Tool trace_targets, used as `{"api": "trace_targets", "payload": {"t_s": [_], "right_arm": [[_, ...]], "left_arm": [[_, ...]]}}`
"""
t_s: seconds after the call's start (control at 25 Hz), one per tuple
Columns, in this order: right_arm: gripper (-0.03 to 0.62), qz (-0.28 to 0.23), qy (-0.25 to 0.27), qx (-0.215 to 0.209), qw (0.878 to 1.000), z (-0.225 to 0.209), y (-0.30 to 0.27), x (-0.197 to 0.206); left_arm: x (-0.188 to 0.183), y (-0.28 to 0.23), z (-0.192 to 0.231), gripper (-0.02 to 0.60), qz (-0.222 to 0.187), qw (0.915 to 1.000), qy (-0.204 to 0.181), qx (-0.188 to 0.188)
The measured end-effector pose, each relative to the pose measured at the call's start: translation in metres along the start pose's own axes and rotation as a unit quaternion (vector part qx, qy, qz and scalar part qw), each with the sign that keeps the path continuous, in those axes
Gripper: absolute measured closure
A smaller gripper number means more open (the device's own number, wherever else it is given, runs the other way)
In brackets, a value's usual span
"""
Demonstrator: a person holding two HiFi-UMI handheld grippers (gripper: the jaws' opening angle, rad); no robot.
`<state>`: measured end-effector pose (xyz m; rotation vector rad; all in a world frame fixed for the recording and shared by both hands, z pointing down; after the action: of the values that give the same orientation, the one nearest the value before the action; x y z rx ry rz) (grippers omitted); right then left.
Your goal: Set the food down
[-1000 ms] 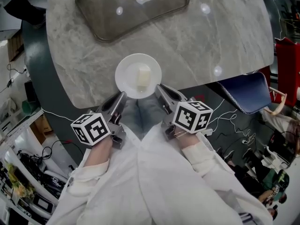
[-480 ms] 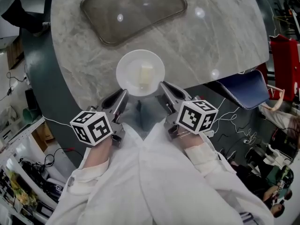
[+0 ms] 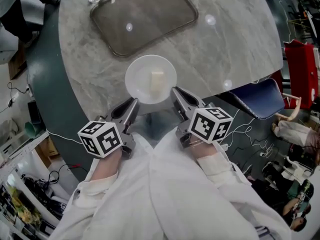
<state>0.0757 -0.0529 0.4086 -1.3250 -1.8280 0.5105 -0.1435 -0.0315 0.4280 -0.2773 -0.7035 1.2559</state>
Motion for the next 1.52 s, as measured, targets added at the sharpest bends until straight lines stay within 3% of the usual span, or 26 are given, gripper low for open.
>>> {"api": "trace_targets", "payload": {"t_s": [0.24, 0.76, 1.52], "right_arm": [[0.571, -0.002, 0.011, -0.008, 1.000, -0.008, -0.004, -0.030], [0.571, 0.020, 0.028, -0.027, 0.999, -0.023, -0.034, -0.107], [0.571, 0.040, 0.036, -0.038, 0.998, -0.046, -0.079, -0.199]], "left_arm": [[-0.024, -0.011, -0.004, 0.538, -0.010, 0.9999, -0.006, -0.006], [-0.088, -0.038, 0.007, 0.538, -0.027, 0.9993, 0.021, -0.017], [-0.177, -0.074, 0.026, 0.538, -0.026, 0.9989, 0.020, -0.033]]}}
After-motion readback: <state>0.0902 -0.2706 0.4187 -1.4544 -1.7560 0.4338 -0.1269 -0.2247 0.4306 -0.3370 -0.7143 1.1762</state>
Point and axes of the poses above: the fingertips, and each gripper's own axes: y backward along the fingers, z to its left, x out of its underside, the point moved 8 cm from there along y, backward along the fingers, and after that the axes turned 14 degrees about z, right-handed, at the moved point
